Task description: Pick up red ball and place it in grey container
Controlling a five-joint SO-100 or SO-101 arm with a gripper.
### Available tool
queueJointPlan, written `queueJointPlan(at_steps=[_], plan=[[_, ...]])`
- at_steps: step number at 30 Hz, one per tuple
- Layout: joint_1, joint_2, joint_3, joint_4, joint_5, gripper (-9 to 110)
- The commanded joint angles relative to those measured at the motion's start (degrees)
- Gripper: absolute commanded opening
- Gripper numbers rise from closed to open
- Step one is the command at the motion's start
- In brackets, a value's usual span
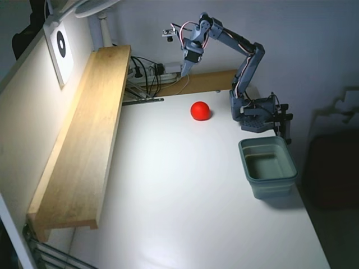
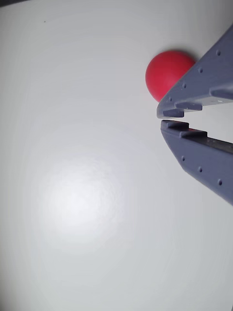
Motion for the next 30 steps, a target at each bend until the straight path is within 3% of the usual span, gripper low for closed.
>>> queueJointPlan(at_steps=[1,24,25,30], plan=[[0.6,2.7,0.6,0.3,0.1,-3],[0.6,2.7,0.6,0.3,0.1,-3],[0.6,2.7,0.6,0.3,0.1,38],[0.6,2.7,0.6,0.3,0.1,38]])
